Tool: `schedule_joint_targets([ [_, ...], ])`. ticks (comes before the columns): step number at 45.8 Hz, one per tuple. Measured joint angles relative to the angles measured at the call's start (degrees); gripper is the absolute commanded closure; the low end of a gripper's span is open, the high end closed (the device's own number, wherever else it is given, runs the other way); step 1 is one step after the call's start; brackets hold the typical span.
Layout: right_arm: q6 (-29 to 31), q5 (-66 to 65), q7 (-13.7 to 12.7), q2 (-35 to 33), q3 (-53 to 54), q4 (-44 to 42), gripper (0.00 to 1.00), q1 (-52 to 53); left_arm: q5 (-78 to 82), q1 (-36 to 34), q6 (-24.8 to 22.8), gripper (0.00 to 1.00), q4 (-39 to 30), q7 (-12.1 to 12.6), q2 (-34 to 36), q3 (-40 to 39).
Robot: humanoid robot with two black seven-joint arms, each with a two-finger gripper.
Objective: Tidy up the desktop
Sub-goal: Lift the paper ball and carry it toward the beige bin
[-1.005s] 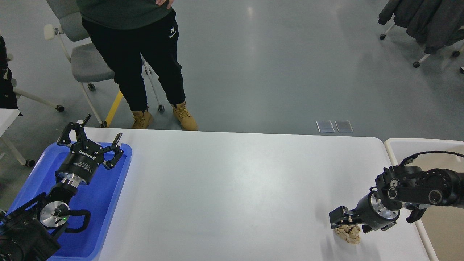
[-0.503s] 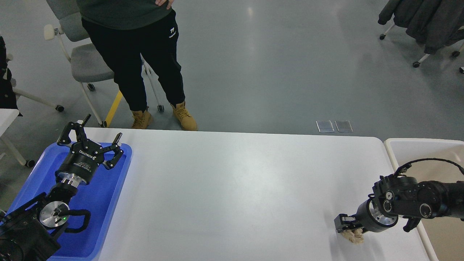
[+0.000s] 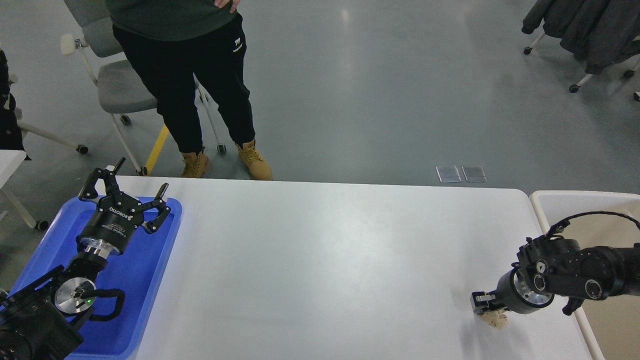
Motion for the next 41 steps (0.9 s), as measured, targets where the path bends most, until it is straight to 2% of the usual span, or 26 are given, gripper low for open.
schedule_joint_targets([
  [21, 4.7, 0.8, -0.2, -7.4, -5.7, 14.8, 1.0, 21.5, 0.0, 0.0, 0.0, 0.01, 0.0, 0.0, 0.0, 0.0],
  [41, 16.6, 2.3, -0.3, -13.0, -7.4, 20.6, 1.0, 40.3, 0.0, 0.0, 0.0, 0.01, 0.0, 0.0, 0.0, 0.0],
])
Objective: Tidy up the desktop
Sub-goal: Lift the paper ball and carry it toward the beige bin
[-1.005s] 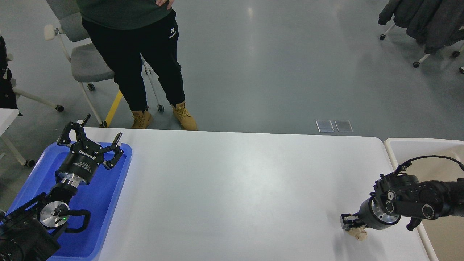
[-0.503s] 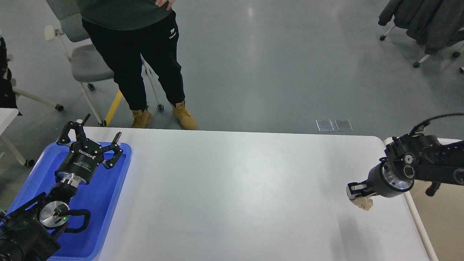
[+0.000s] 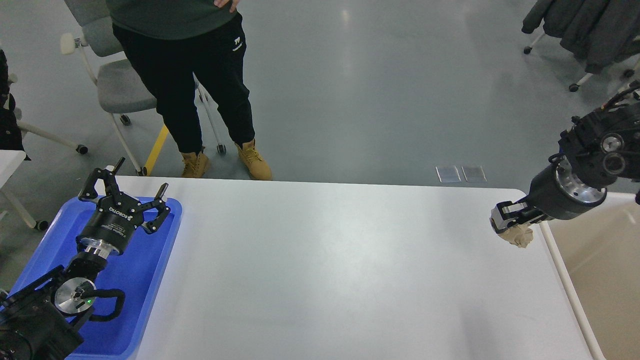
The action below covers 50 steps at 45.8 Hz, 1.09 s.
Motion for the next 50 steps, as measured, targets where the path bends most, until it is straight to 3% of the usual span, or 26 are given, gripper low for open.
schedule_joint_targets([
  [16, 8.6, 2.0, 0.0, -2.3, -0.5, 0.6, 1.0, 10.6, 0.0, 0.0, 0.0, 0.01, 0.0, 0.0, 0.0, 0.1],
  [34, 11.4, 2.5, -0.2, -3.0, -1.5, -0.2, 1.0, 14.4, 0.0, 0.0, 0.0, 0.01, 0.0, 0.0, 0.0, 0.0],
  [41, 11.7, 2.9, -0.2, -3.1, -2.3, -5.0, 1.0, 13.1, 0.0, 0.0, 0.0, 0.01, 0.0, 0.0, 0.0, 0.0],
  [50, 11.8, 5.8, -0.2, -4.1, -2.5, -17.7, 1.0, 6.9, 0.0, 0.0, 0.0, 0.01, 0.0, 0.0, 0.0, 0.0],
])
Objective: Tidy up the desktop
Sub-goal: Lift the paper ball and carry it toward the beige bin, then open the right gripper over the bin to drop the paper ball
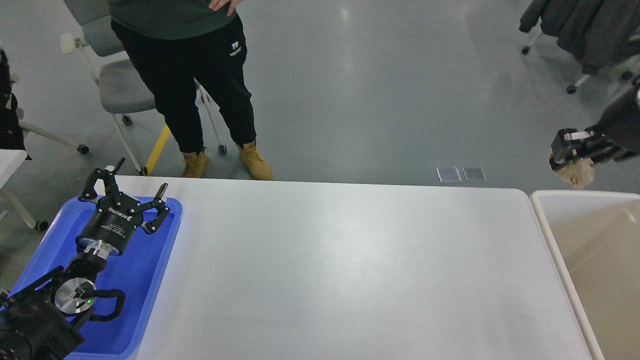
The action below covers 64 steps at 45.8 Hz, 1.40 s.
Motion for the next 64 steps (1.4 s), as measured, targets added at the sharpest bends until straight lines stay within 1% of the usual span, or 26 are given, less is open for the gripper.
schedule_joint_targets([
  [1, 0.0, 0.7, 0.0, -0.3, 0.1, -2.9, 1.0, -1.6, 0.0, 0.0, 0.0, 0.01, 0.0, 0.0, 0.0, 0.0],
  [11, -1.5, 5.0, 0.1, -2.8, 0.8, -16.6, 1.0, -10.4, 0.0, 0.0, 0.0, 0.01, 0.0, 0.0, 0.0, 0.0],
  [20, -6.1, 9.4, 0.0, -4.6, 2.7, -26.7, 1.0, -19.9, 0.0, 0.0, 0.0, 0.01, 0.0, 0.0, 0.0, 0.0],
  [28, -12.5, 15.6, 0.0, -5.2, 4.6, -31.8, 1.0, -27.9, 0.0, 0.0, 0.0, 0.01, 0.0, 0.0, 0.0, 0.0],
  [30, -15.7, 17.9, -0.1, -5.3, 5.2, -32.7, 1.0, -30.2, 0.0, 0.0, 0.0, 0.01, 0.0, 0.0, 0.0, 0.0],
  [32, -17.0, 19.9, -0.1, -5.3, 5.6, -33.4, 1.0, -32.1, 0.0, 0.0, 0.0, 0.01, 0.0, 0.0, 0.0, 0.0],
  [40, -27.2, 30.6, -0.2, -4.6, 8.2, -35.2, 1.0, -40.9, 0.0, 0.0, 0.0, 0.01, 0.0, 0.0, 0.0, 0.0],
  [46, -33.3, 36.8, -0.2, -3.8, 11.8, -35.9, 1.0, -47.1, 0.0, 0.0, 0.0, 0.01, 0.0, 0.0, 0.0, 0.0],
  [54, -39.0, 41.1, -0.2, -1.7, 19.9, -39.0, 1.0, -55.6, 0.0, 0.0, 0.0, 0.01, 0.0, 0.0, 0.0, 0.0],
  [64, -41.9, 42.8, -0.2, 3.5, 28.1, -47.3, 1.0, -64.0, 0.0, 0.0, 0.0, 0.01, 0.0, 0.0, 0.0, 0.0],
])
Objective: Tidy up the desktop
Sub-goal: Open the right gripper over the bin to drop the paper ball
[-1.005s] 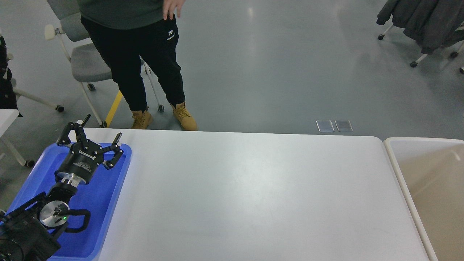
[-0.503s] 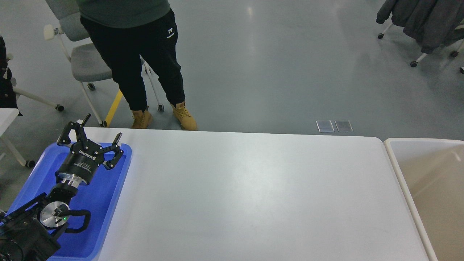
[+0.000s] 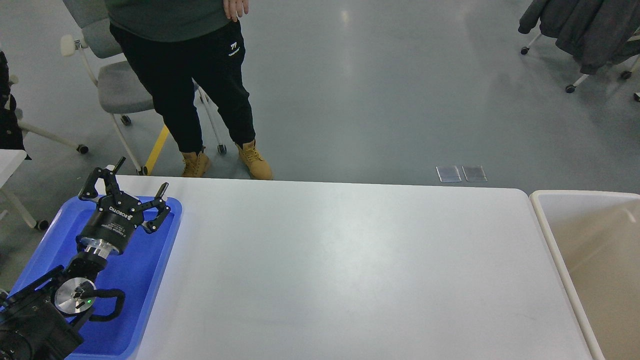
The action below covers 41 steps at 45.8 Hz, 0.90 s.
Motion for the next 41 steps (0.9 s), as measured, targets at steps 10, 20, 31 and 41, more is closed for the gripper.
schedule_joint_targets([
  [10, -1.8, 0.4, 0.0, 5.0, 3.7, -5.1, 1.0, -6.1, 0.0, 0.0, 0.0, 0.01, 0.0, 0.0, 0.0, 0.0],
  [20, -2.9, 0.4, 0.0, 7.8, 4.8, -6.8, 1.0, -9.1, 0.0, 0.0, 0.0, 0.01, 0.0, 0.0, 0.0, 0.0],
  [31, -3.4, 0.4, 0.1, 10.0, 5.2, -7.4, 0.76, -10.9, 0.0, 0.0, 0.0, 0.01, 0.0, 0.0, 0.0, 0.0],
  [41, -3.6, 0.2, 0.1, 10.7, 5.3, -7.5, 0.0, -11.6, 0.0, 0.0, 0.0, 0.01, 0.0, 0.0, 0.0, 0.0],
])
